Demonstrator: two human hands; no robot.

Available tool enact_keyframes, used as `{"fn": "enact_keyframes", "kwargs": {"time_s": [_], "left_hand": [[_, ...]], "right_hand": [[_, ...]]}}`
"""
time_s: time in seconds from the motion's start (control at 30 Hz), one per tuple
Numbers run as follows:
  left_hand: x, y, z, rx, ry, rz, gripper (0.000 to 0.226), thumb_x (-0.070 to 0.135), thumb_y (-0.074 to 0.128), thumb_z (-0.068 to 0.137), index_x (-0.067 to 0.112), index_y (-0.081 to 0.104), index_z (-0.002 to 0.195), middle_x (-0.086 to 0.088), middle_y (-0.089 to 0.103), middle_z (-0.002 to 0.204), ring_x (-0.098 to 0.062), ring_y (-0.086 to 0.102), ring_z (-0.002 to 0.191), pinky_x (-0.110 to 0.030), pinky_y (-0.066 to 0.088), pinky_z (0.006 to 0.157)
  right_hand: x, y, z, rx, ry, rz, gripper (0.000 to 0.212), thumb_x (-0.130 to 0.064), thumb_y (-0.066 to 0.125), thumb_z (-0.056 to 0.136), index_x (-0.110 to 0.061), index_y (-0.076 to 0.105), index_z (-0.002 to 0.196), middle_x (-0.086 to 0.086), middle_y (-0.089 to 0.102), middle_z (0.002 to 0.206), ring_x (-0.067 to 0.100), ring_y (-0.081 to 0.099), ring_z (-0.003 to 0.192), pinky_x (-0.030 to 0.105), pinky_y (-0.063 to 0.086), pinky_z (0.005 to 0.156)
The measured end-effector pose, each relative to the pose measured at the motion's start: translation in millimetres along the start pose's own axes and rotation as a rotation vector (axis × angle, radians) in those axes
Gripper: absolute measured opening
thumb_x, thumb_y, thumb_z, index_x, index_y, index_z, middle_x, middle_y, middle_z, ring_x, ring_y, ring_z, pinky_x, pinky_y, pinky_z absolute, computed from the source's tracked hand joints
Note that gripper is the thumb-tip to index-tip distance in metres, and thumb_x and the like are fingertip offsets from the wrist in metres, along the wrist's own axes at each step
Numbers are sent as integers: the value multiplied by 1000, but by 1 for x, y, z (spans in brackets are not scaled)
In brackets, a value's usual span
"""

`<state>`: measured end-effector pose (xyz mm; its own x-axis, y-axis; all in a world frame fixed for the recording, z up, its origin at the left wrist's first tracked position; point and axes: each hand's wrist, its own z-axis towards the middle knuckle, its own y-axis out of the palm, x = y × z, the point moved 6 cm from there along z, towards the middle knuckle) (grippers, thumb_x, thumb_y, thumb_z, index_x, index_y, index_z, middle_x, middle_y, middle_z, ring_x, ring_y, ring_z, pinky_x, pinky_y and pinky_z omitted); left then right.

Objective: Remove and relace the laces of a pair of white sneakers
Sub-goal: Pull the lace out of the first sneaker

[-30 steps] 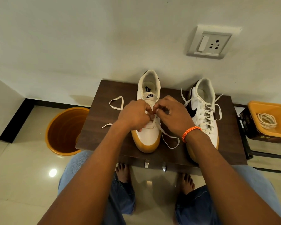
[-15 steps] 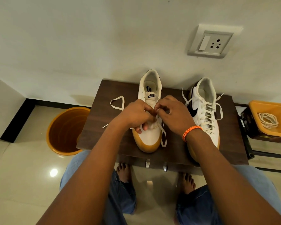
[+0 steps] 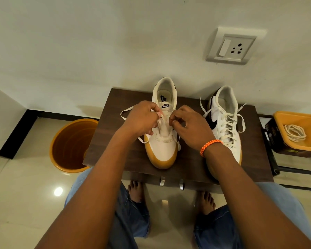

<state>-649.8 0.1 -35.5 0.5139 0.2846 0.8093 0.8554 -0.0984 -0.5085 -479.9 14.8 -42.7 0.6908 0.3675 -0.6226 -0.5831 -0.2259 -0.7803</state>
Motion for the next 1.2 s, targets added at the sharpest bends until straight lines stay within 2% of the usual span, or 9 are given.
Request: {"fn": "enact_keyframes", "kwargs": {"time_s": [0.27, 0.4, 0.53, 0.63, 0.73, 0.83, 0.93, 1.1, 1.2], "left_hand": [[-4, 20, -8, -296, 7, 112, 14, 15, 72, 97, 22, 79, 106, -10, 73, 63, -25, 56, 45, -31, 54, 50], [-4, 24, -3, -219, 28, 232, 15, 14, 75, 94, 26, 81, 88, -3, 71, 62, -22, 62, 51, -37, 60, 61], [3, 23, -3, -176, 78, 291, 23, 9, 65, 96, 27, 73, 85, 1, 72, 94, -19, 70, 80, -38, 63, 72], [2, 8, 0, -34, 54, 87, 21, 5, 52, 102, 16, 70, 102, -3, 68, 87, -23, 69, 68, -38, 62, 59], [2, -7, 1, 115, 56, -60, 23, 5, 47, 105, 16, 67, 102, -1, 63, 73, -6, 56, 47, -30, 52, 49], [3, 3, -2, -82, 45, 9, 22, 6, 54, 100, 20, 72, 101, -4, 69, 61, -17, 54, 40, -30, 49, 46], [0, 27, -11, -355, 25, 156, 12, 12, 67, 96, 20, 72, 104, -11, 75, 67, -29, 58, 46, -33, 54, 53], [5, 30, -9, -222, 80, 385, 14, 12, 68, 95, 18, 75, 105, -6, 78, 78, -19, 66, 48, -36, 63, 59], [4, 31, -6, -156, 134, 505, 10, 24, 68, 97, 23, 73, 105, -7, 75, 103, -22, 71, 75, -44, 64, 77]], "right_hand": [[0, -2, 0, -5, 26, 55, 11, -28, 61, 99, -31, 71, 93, -6, 59, 106, 13, 60, 95, 42, 58, 84], [-1, -1, 0, -2, 16, 51, 11, -28, 60, 100, -31, 70, 93, -6, 58, 107, 12, 60, 94, 40, 58, 84], [-1, 0, 0, 2, 2, 6, 13, -31, 58, 101, -29, 69, 96, -8, 57, 107, 12, 60, 91, 42, 58, 81], [0, 0, 0, 5, -1, 15, 14, -33, 57, 100, -29, 70, 95, -10, 56, 105, 12, 60, 90, 45, 58, 79], [2, -1, 0, 2, 13, 44, 14, -32, 59, 100, -29, 71, 95, -10, 57, 106, 11, 59, 92, 43, 57, 82], [2, 0, 0, -1, 25, 61, 13, -29, 60, 99, -29, 72, 93, -7, 58, 105, 11, 59, 94, 42, 57, 84], [1, 0, 1, 4, 22, 63, 13, -27, 60, 98, -30, 71, 91, -7, 57, 103, 11, 59, 93, 41, 56, 82], [3, 0, 1, 9, 20, 71, 12, -29, 60, 98, -30, 71, 92, -8, 58, 103, 11, 60, 92, 43, 57, 81], [3, 0, 1, 5, 20, 64, 12, -30, 60, 99, -29, 72, 95, -8, 57, 104, 10, 59, 94, 41, 57, 83]]}}
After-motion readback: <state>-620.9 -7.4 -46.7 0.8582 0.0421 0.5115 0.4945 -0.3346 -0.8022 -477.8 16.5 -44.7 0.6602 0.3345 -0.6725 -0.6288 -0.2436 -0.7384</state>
